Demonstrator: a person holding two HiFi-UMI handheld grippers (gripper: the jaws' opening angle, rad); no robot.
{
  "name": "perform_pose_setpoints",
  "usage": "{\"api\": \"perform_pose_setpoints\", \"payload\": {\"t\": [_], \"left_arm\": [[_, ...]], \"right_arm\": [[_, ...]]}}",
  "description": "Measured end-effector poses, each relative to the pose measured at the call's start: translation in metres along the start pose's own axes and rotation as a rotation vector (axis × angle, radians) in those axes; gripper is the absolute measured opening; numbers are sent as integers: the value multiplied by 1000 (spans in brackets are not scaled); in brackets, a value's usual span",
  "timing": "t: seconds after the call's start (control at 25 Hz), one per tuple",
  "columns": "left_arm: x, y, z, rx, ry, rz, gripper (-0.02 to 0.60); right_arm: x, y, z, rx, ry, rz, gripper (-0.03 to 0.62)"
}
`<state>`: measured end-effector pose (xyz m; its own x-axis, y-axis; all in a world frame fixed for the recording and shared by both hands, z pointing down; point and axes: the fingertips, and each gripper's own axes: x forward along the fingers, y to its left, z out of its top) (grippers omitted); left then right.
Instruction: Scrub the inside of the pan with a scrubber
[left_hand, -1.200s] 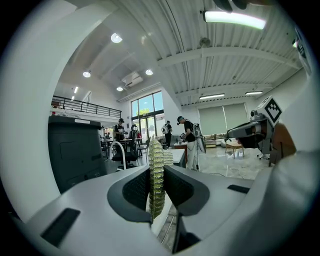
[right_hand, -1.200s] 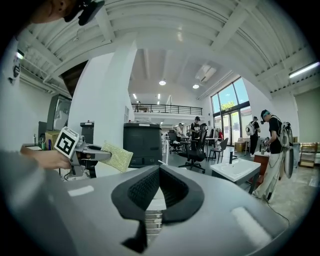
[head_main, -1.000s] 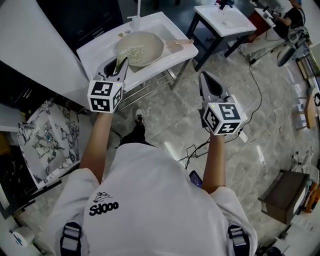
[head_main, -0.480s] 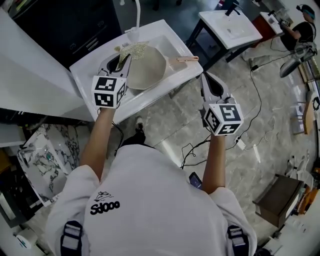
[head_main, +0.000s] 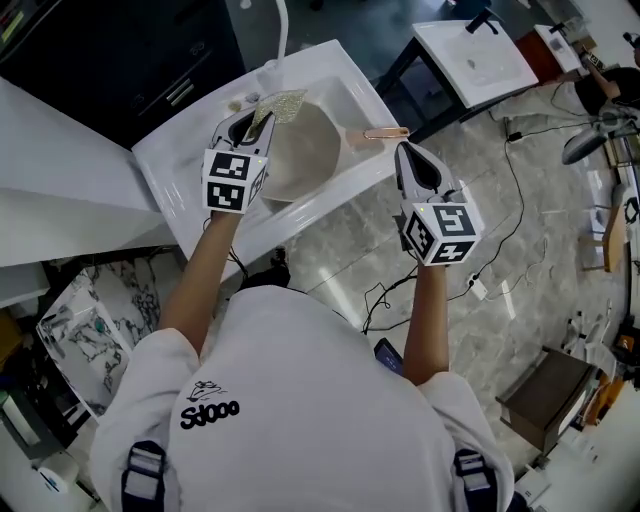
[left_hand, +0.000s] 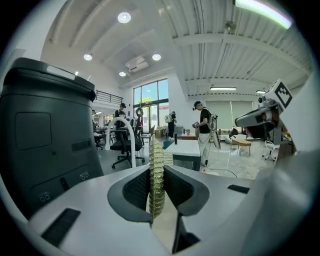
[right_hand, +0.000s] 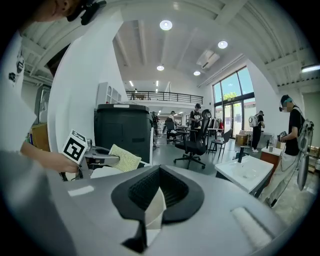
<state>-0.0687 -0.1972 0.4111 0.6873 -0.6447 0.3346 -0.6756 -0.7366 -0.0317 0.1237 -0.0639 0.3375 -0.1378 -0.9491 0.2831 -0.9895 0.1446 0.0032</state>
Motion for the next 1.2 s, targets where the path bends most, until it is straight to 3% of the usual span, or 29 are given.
{"api": "perform_pose_setpoints", "payload": {"t": [0.2, 0.56, 0.68, 1.0, 1.2], "left_arm": [[33, 0, -38, 30, 144, -25, 71], [87, -3, -102, 85, 318, -36, 75], [104, -2, -123, 88, 377, 3, 75], [134, 6, -163, 112, 489, 217, 75], [148, -21, -181, 168, 536, 179, 75]], "right_arm": [[21, 1, -15, -3, 57, 12, 11], [50, -13, -40, 16, 114, 64, 11], [60, -24, -47, 17, 129, 99, 11], [84, -51, -59, 9, 175, 189, 11], [94, -65, -65, 15, 192, 203, 11]]}}
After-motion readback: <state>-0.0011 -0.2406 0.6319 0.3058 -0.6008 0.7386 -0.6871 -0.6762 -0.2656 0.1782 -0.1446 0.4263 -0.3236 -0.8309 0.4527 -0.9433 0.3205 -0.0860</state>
